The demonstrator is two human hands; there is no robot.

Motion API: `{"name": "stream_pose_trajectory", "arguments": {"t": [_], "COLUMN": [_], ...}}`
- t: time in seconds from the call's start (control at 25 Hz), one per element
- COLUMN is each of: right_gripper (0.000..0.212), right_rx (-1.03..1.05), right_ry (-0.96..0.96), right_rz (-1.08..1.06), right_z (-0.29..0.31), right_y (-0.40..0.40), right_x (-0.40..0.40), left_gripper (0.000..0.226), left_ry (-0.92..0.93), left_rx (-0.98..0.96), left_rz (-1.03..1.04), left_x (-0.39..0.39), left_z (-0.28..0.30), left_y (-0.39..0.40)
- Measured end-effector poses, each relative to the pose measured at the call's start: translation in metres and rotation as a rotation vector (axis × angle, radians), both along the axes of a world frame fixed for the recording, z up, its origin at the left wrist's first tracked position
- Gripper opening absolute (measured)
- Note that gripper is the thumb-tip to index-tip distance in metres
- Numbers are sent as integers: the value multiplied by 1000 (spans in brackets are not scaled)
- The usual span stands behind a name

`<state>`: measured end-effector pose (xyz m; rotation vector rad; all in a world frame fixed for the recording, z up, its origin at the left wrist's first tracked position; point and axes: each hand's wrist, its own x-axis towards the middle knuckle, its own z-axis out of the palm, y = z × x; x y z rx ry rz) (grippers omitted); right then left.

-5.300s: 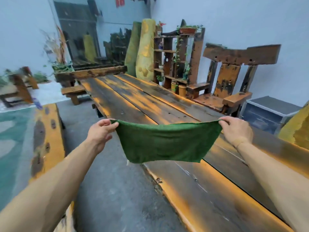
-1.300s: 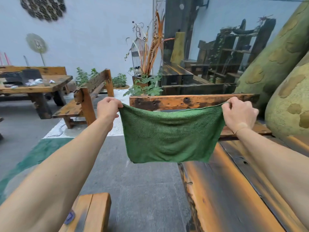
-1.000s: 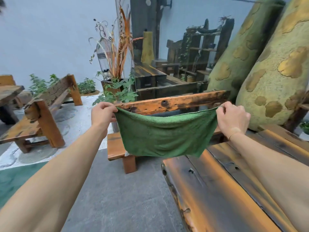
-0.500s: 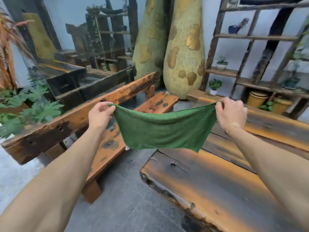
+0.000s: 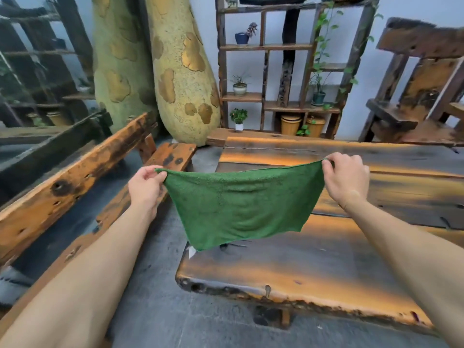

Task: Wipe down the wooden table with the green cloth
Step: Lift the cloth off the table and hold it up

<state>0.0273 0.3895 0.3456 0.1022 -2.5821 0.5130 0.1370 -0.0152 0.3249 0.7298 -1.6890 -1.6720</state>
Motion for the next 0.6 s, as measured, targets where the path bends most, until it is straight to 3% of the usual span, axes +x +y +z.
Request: {"name": "stream_pose_trajectory", "arguments": {"t": [0.36,0.6], "right_gripper": [29,28], "right_rx": [34,90], "right_ry": [-136,-222], "right_rz": [-199,-231], "right_z": [-60,-91], "right_y": [0,-17], "right_x": [62,41], "left_gripper": [17,18], "left_ry": [-97,-184], "left_rx": [36,32], "left_rz": [-182,-184], "left_x": [-5,-27], "left_z": [-70,-101], "left_y": [-21,-32]}}
